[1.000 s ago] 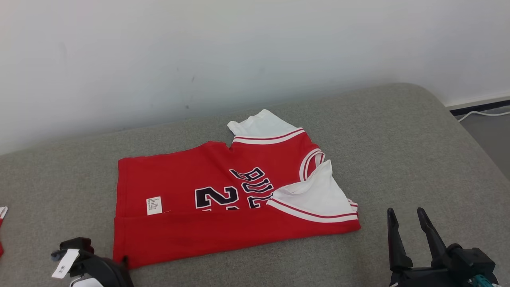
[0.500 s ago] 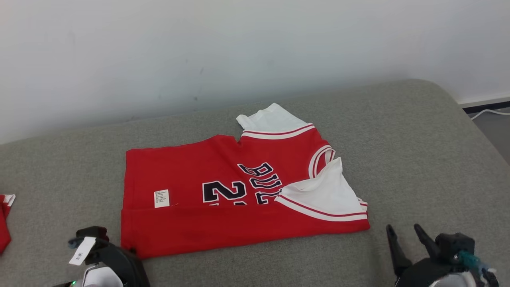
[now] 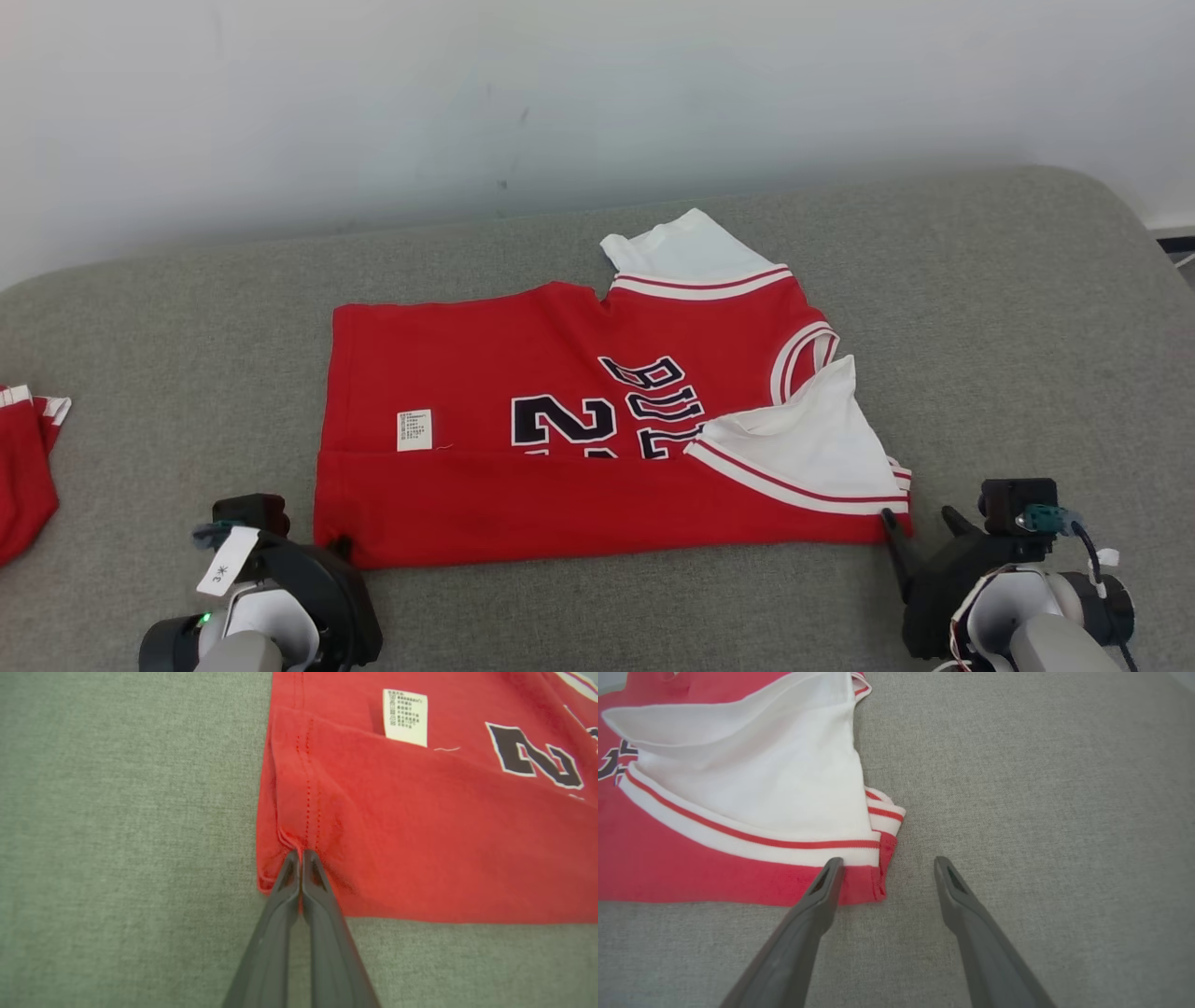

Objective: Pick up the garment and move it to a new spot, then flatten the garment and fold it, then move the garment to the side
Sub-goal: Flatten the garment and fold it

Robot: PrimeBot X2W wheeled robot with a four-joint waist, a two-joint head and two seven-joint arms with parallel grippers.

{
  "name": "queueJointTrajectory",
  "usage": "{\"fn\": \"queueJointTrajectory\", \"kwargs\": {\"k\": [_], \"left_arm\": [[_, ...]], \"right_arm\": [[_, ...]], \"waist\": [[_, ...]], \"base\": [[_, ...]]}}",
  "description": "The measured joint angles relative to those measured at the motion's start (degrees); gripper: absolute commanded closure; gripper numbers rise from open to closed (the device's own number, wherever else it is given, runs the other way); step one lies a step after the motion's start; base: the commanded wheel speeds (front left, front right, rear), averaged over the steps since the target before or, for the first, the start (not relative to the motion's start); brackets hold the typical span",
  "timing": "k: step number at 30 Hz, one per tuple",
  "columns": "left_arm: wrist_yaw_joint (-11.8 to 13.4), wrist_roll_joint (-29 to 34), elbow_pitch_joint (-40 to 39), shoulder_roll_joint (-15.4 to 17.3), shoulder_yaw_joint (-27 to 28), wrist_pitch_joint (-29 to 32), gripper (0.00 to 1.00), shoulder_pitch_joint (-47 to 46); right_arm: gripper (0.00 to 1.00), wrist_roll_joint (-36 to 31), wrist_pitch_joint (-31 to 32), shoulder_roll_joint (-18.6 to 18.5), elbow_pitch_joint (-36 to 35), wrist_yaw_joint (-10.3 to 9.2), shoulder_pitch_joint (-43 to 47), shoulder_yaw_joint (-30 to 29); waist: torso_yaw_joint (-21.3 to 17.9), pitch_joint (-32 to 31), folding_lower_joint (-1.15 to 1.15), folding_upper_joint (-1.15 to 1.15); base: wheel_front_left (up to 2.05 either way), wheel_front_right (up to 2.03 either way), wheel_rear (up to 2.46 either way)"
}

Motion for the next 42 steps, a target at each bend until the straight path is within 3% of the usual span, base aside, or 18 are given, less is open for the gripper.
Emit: {"fn": "queueJointTrajectory", "kwargs": {"k": [6, 7, 8, 9, 10, 11, 23, 31, 42], "left_arm": [[-0.05, 0.0, 0.82, -0.18, -0.03, -0.8, 1.0, -1.37], [-0.07, 0.0, 1.07, -0.22, -0.03, -1.0, 1.0, -1.38], [-0.07, 0.0, 1.31, -0.29, -0.03, -1.01, 1.0, -1.51], [-0.08, 0.0, 1.55, -0.32, -0.03, -1.04, 1.0, -1.65], [-0.09, 0.0, 1.81, -0.37, -0.05, -1.35, 1.0, -1.85], [-0.33, 0.0, 2.08, -0.4, -0.07, -1.43, 1.0, -2.0], [-1.44, -0.63, 3.76, 0.19, 0.91, -4.24, 1.0, 0.75], [-3.65, -3.35, 1.26, 1.19, 2.29, -7.57, 1.0, 8.04], [-5.36, -4.7, -4.72, 2.77, 2.75, -8.58, 1.0, 16.79]], "right_arm": [[0.0, 0.35, 1.87, 2.02, 4.53, 0.45, -3.11, 0.91], [0.25, 0.35, 1.87, 2.03, 5.09, 0.45, -3.37, 0.93], [0.64, 0.35, 1.86, 2.04, 5.68, 0.45, -3.65, 0.91], [0.77, 0.35, 1.87, 2.08, 6.08, 0.45, -3.98, 0.91], [0.77, 0.34, 1.86, 2.09, 6.34, 0.45, -4.25, 0.96], [1.0, 0.33, 1.83, 2.08, 6.75, 0.52, -4.41, 1.12], [1.0, 0.45, -0.7, 1.75, 7.0, 1.71, -0.16, 0.79], [1.0, 0.94, -2.82, 0.92, -0.18, 3.44, 9.31, 1.31], [1.0, 2.55, -2.6, 0.14, -12.03, 3.96, 20.5, 1.44]], "waist": [[0.66, 1.15, 0.0, 0.0], [0.7, 1.2, 0.0, 0.0], [0.72, 1.22, 0.0, 0.0], [0.72, 1.22, 0.0, 0.0], [0.73, 1.21, 0.0, 0.0], [0.72, 1.17, 0.0, 0.0], [0.53, -1.53, 0.0, 0.0], [1.15, -3.89, -0.01, 0.0], [1.87, -6.06, -0.01, 0.0]], "base": [[0.0, 0.0, 0.0], [0.0, 0.0, 0.0], [0.0, 0.0, 0.0], [0.0, 0.0, 0.0], [0.0, 0.0, 0.0], [0.0, 0.0, 0.0], [0.0, 0.0, 0.0], [0.0, 0.0, 0.0], [0.0, 0.0, 0.0]]}}
